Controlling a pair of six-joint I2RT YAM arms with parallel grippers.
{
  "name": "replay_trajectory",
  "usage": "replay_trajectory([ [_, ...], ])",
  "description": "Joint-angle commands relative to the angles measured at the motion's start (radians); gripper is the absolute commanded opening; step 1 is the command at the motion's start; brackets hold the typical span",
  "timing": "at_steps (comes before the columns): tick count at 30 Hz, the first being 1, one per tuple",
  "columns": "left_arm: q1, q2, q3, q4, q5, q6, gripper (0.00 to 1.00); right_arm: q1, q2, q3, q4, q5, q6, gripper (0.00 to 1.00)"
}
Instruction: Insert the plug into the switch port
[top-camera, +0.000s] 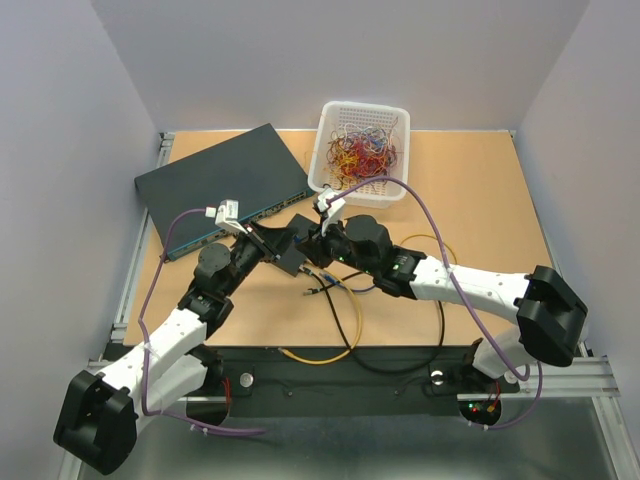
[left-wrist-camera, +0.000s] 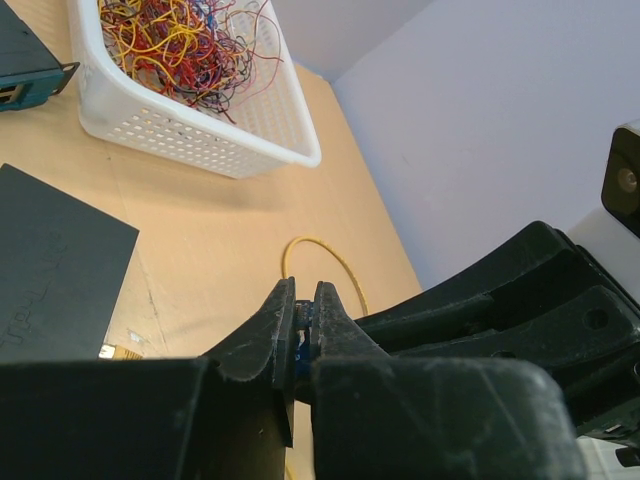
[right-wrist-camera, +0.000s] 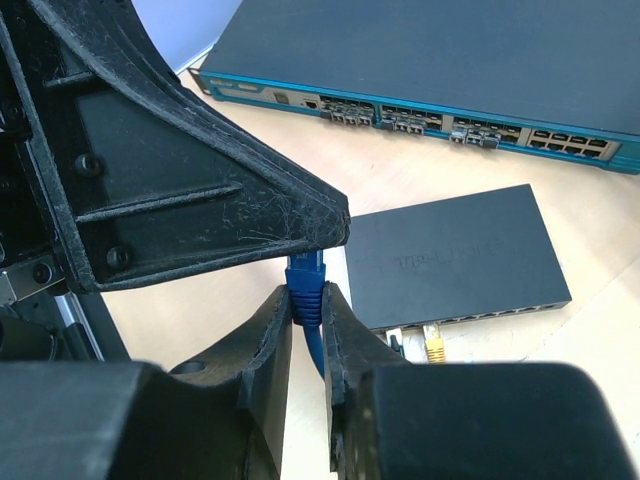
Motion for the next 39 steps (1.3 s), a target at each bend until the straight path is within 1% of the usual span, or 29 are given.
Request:
replay_trajectory([
  [1,-0.001,-0.016,0.043,0.024,0.015,0.009,0.00,0.001,-0.012,0.029,0.051,0.034,-0.005,0.00],
  [3,0.001,-0.007,0.045,0.023,0.017,0.011,0.01,0.002,-0.015,0.018,0.055,0.038,-0.003,0.01],
  [5,-0.001,0.004,0.048,0.023,0.017,0.017,0.09,0.001,-0.013,0.014,0.052,0.051,0.000,0.01],
  [6,0.001,0.013,0.050,0.023,0.017,0.024,0.22,0.001,-0.012,0.008,0.051,0.057,-0.002,0.00],
  [9,0.001,0.029,0.057,0.015,0.012,0.046,0.44,-0.001,-0.013,-0.017,0.046,0.098,0.000,0.00],
  [10,0.001,0.038,0.059,0.014,0.009,0.050,0.55,0.001,-0.015,-0.026,0.046,0.112,-0.006,0.00],
  [12,0.002,0.053,0.062,0.003,-0.011,0.064,0.64,-0.004,-0.018,-0.054,0.040,0.155,-0.011,0.01],
  [13,0.005,0.058,0.062,0.001,-0.023,0.067,0.67,-0.007,-0.016,-0.064,0.042,0.173,-0.013,0.00],
  [16,0.017,0.088,0.077,-0.002,-0.041,0.089,0.71,-0.027,-0.002,-0.100,0.039,0.202,-0.006,0.00],
  [19,0.037,0.137,0.094,-0.002,-0.046,0.109,0.73,-0.048,0.010,-0.123,0.037,0.221,-0.003,0.00],
  [24,0.102,0.249,0.135,0.012,-0.028,0.129,0.73,-0.103,0.042,-0.150,0.023,0.219,0.004,0.01],
  [27,0.116,0.308,0.171,0.014,-0.057,0.156,0.72,-0.122,0.096,-0.129,-0.003,0.215,-0.002,0.01],
  [28,0.122,0.354,0.183,0.014,-0.060,0.168,0.72,-0.131,0.112,-0.111,-0.009,0.212,-0.005,0.00],
  [32,0.131,0.476,0.244,0.012,-0.038,0.202,0.70,-0.142,0.198,-0.052,-0.047,0.186,-0.037,0.00],
  [34,0.133,0.542,0.273,0.014,-0.029,0.215,0.68,-0.143,0.246,-0.020,-0.069,0.163,-0.048,0.01],
  [39,0.136,0.639,0.309,0.040,0.003,0.239,0.65,-0.143,0.307,0.026,-0.107,0.062,-0.078,0.01],
])
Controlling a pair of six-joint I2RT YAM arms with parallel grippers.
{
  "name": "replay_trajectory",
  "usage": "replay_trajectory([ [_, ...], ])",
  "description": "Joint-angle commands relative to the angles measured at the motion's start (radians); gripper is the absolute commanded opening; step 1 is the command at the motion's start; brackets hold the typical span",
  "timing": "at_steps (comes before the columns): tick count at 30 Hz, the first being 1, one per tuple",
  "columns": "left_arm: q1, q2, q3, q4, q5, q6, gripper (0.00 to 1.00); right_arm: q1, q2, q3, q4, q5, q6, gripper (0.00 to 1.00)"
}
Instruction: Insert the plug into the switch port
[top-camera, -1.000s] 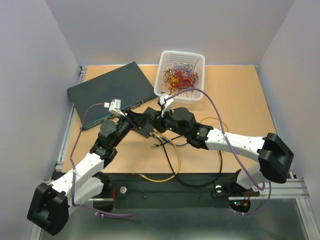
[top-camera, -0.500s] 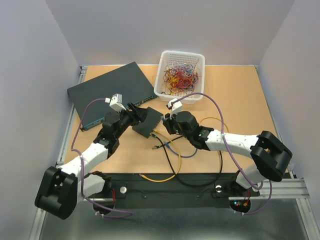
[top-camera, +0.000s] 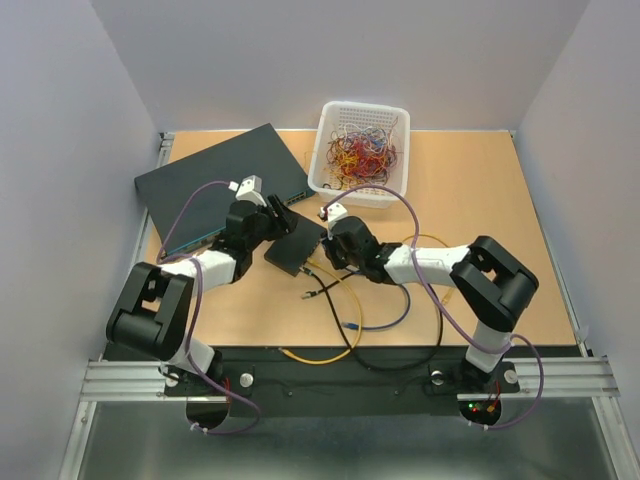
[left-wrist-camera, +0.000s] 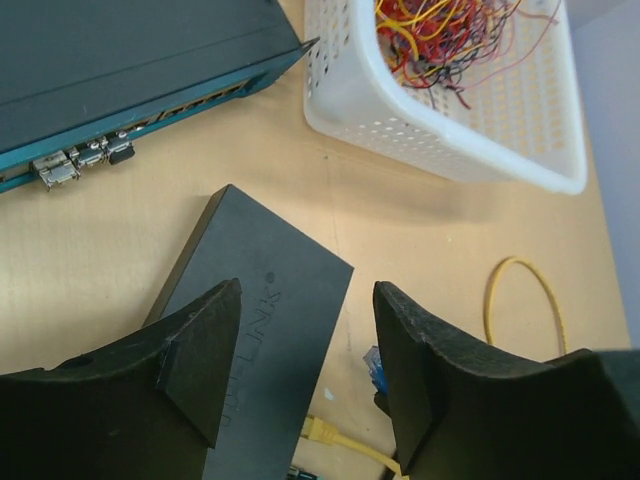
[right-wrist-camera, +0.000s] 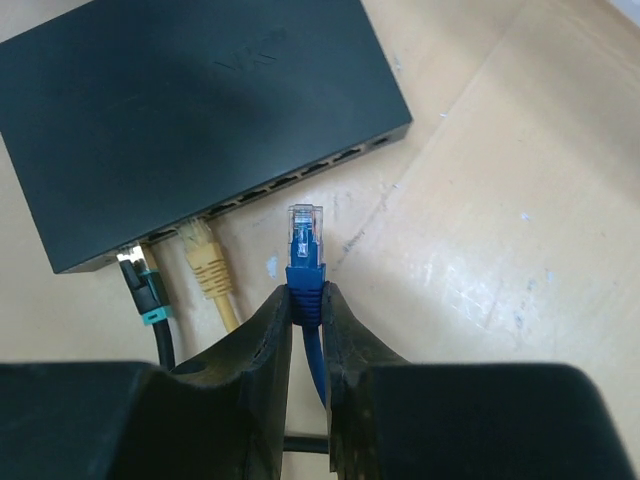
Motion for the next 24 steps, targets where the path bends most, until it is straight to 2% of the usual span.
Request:
replay_trajectory([
  [1,0.006,0.060,0.051,0.061,0.033,0.056,0.64,-0.005,0.030,0.060,-0.032,-0.089,-0.042,0.01],
  [10,0.006,0.215,0.075,0.098,0.056,0.073,0.57,-0.006,0.117,0.139,-0.130,-0.180,-0.065,0.00],
  [24,0.005,0.294,0.092,0.112,0.087,0.097,0.53,-0.018,0.145,0.173,-0.150,-0.117,-0.044,0.01],
])
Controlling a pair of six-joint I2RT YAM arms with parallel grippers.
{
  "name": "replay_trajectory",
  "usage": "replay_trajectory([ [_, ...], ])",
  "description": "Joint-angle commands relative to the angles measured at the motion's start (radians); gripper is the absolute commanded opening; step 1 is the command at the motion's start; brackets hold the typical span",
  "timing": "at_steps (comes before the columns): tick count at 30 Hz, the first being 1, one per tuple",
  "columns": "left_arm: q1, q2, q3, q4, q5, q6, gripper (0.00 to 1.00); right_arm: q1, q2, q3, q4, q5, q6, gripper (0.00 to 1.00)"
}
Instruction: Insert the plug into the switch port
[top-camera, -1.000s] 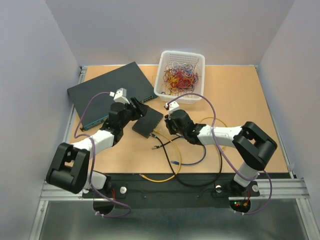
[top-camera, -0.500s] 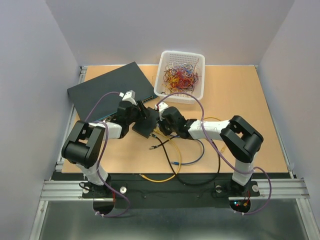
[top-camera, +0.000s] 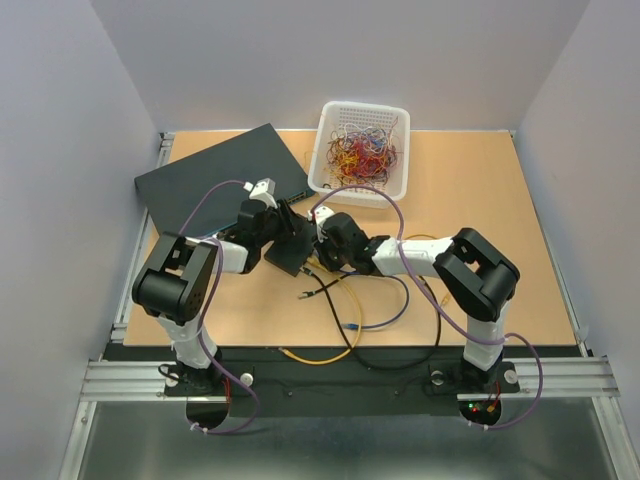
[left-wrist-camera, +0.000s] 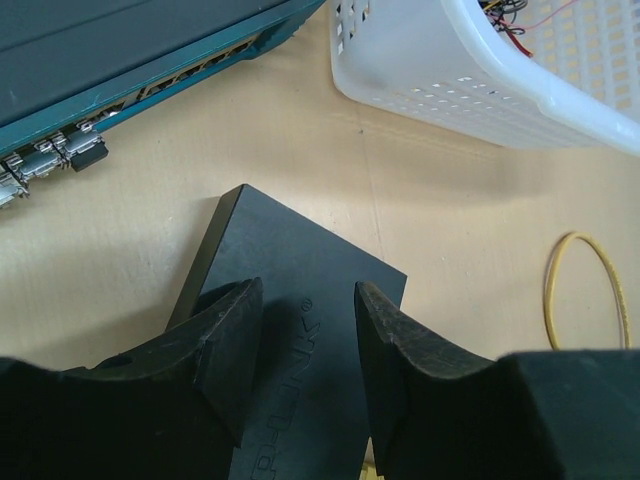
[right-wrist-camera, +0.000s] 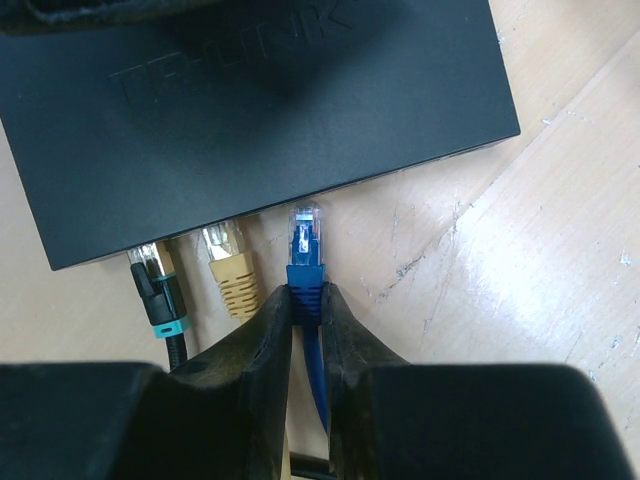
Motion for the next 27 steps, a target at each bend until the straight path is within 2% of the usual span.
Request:
replay_trajectory([
  [1,0.004,0.025,0.025,-0.007,0.003,0.037,0.53,-0.008,0.014,0.039,-0.017,0.027,0.010,0.00],
  [8,0.004,0.053,0.039,-0.054,-0.027,0.034,0.52,-0.009,0.002,0.061,-0.017,0.053,0.021,0.00],
  [18,0.004,-0.083,-0.005,-0.134,-0.280,0.048,0.52,-0.008,0.003,0.058,-0.019,0.028,0.029,0.00],
  [21,0.004,-0.094,0.004,-0.137,-0.274,0.045,0.52,-0.009,0.002,0.053,-0.019,0.016,0.032,0.00],
  [27,0.004,-0.021,0.041,-0.136,-0.233,0.043,0.51,-0.006,0.008,0.059,-0.019,0.004,0.035,0.00],
])
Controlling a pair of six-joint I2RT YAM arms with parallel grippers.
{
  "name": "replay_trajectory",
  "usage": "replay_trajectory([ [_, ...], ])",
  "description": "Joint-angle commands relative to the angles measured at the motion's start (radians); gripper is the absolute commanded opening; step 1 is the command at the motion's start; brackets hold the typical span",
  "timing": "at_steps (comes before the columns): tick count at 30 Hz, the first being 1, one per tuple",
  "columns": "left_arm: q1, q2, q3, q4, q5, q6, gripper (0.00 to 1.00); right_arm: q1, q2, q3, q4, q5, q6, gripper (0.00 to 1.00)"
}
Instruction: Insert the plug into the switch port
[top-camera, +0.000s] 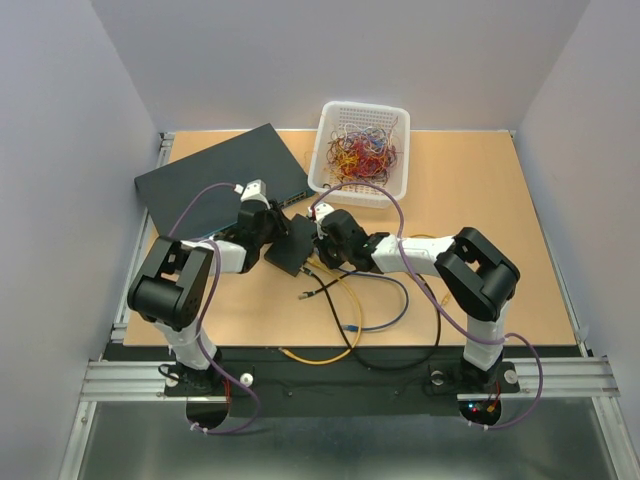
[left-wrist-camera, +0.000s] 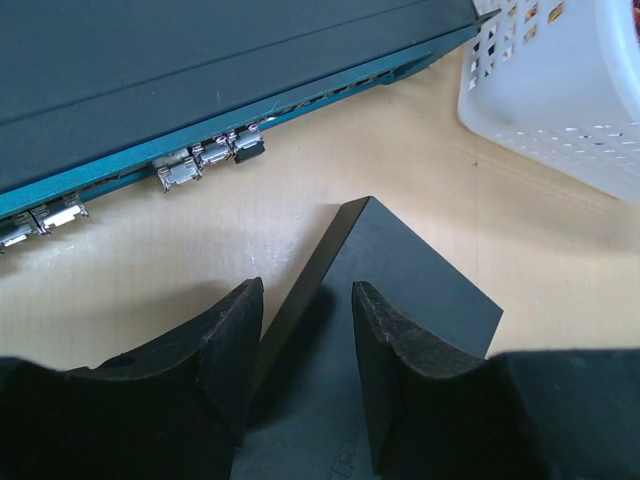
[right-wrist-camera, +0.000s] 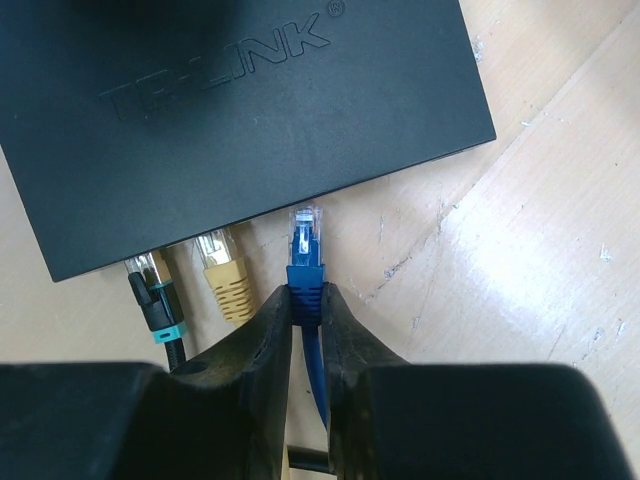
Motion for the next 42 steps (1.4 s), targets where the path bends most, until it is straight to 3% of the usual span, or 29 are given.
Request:
replay_trajectory([
  [1,0.001,0.047,0.040,0.007,0.031,0.020,0.51,-0.005,0.008,0.029,0.022,-0.021,0.011,0.01],
  [24,-0.070,0.124,0.072,0.031,0.104,0.032,0.45,0.001,-0.016,0.026,0.022,-0.096,0.012,0.00],
  [42,-0.085,0.116,0.066,0.035,0.102,0.055,0.45,0.001,-0.023,0.080,0.023,0.071,0.032,0.00],
])
